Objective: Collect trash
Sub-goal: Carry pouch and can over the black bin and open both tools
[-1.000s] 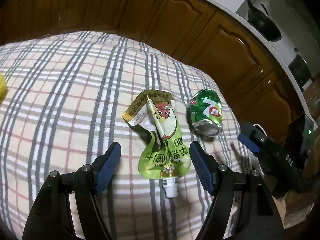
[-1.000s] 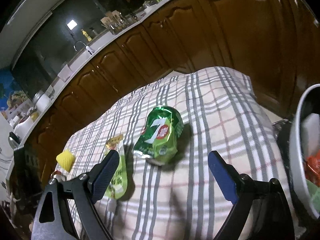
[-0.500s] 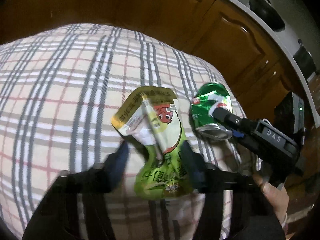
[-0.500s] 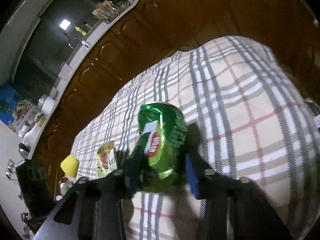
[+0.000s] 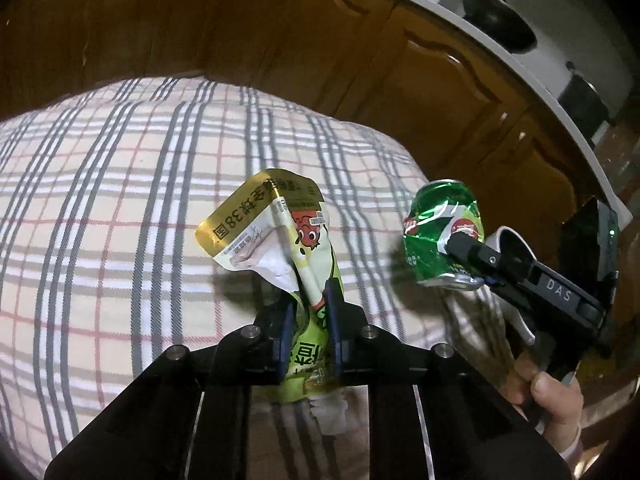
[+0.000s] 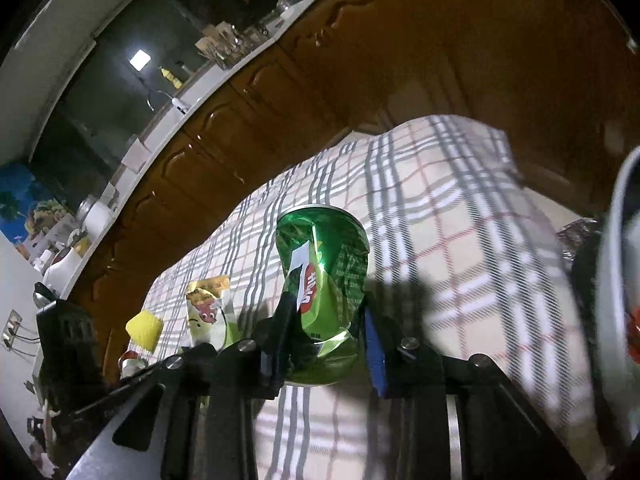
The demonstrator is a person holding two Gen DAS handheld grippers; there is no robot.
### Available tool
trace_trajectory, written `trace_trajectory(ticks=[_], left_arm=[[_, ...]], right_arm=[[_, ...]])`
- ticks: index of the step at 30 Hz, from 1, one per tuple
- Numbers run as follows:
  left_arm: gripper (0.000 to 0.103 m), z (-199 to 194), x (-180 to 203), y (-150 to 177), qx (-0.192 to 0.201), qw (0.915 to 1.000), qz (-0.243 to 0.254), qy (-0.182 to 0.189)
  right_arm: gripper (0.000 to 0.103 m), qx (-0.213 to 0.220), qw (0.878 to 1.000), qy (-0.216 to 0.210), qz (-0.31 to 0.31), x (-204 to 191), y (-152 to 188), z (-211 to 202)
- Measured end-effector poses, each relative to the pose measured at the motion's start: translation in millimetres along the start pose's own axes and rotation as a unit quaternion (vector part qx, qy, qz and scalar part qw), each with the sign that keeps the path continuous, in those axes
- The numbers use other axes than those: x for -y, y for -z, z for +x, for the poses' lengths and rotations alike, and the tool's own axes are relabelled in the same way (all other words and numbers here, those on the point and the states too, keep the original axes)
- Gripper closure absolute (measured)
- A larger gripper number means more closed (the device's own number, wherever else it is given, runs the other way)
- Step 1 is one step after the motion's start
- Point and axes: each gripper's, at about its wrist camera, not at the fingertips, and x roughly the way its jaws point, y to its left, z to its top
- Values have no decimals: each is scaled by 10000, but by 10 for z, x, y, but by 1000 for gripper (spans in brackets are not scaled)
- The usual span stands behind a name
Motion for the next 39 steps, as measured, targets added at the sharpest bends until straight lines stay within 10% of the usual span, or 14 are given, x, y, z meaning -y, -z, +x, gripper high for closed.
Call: trace_trajectory(ticks=[39], left_arm=[[90, -98, 1959, 357, 109, 9817, 1823, 542]], right_arm=[[72, 1432, 9824, 1182, 179, 624, 447, -1843]])
